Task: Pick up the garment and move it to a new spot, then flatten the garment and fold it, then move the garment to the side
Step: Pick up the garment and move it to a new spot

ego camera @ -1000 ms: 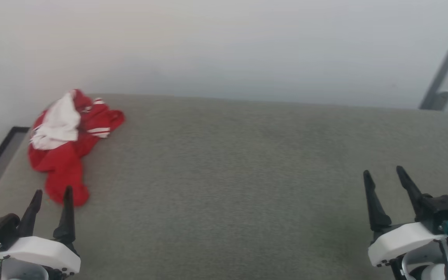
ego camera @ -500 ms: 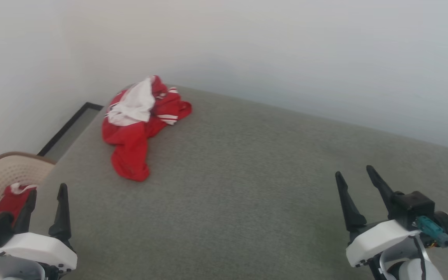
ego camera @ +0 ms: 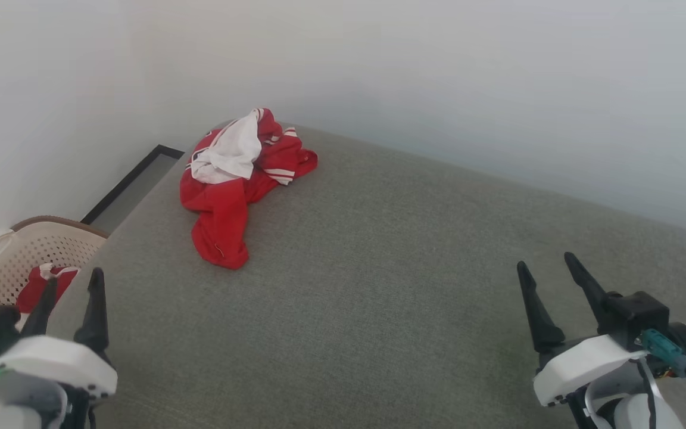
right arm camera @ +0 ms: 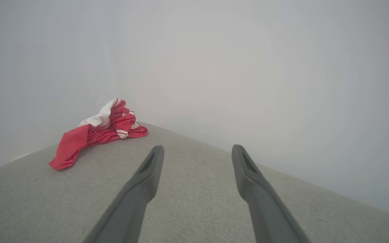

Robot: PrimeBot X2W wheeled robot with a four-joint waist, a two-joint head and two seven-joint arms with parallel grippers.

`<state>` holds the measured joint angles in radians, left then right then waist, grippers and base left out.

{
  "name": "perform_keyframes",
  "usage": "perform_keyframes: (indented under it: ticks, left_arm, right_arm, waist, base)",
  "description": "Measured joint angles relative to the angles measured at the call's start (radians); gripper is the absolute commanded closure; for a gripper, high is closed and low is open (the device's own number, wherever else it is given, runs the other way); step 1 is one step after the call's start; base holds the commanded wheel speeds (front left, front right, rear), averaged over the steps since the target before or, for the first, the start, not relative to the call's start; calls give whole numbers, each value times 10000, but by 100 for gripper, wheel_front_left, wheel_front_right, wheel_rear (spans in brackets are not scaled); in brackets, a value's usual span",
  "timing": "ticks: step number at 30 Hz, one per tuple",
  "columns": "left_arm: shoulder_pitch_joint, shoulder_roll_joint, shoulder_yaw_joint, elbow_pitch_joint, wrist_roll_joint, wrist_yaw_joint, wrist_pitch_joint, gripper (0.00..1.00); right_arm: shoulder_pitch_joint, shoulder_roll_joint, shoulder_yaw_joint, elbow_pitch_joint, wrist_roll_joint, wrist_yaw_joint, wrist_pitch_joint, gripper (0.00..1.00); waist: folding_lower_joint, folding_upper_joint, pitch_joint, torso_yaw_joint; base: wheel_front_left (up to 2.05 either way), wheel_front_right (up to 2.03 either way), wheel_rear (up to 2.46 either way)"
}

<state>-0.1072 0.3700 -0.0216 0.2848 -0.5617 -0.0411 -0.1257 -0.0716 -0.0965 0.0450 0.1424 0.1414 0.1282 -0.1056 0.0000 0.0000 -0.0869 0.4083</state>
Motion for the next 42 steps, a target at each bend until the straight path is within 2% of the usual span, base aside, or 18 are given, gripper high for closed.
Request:
perform_keyframes:
  ticks: [8,13,21,28,34,42]
  left_arm:
    - [-1558,157,-182,1049,-435,-430,464,0]
    - [-2695,510,-201,1885,-593,-648,499,0]
    - [-5201,1352,-451,3653,-1202,-838,518,0]
    - [-7282,2174,-1578,5233,-2040,-867,1154,0]
    - [-8629,2591,-2280,6838,-2518,-869,2475,0]
    - [-9842,2719,-2851,8600,-2926,-882,4759,0]
  right_arm:
    - [-251,-38,-155,-320,-228,0,207,0]
    - [-608,-104,-127,-640,-453,0,385,0]
    - [-1501,-69,-190,-1524,-1024,2,704,0]
    - [-2140,151,-188,-2148,-1507,4,790,0]
    - [-2457,278,-71,-2462,-1795,29,880,0]
    - [-2758,328,148,-2886,-2036,29,1116,0]
  waist:
    - [0,0,462,-349]
    - [0,0,960,-689]
    - [0,0,2519,-1549]
    - [0,0,4337,-2407]
    - [0,0,5530,-2884]
    - [0,0,6663,-3275]
  base:
    - [0,0,0]
    - [0,0,0]
    - [0,0,0]
    - [0,0,0]
    - [0,0,0]
    - [0,0,0]
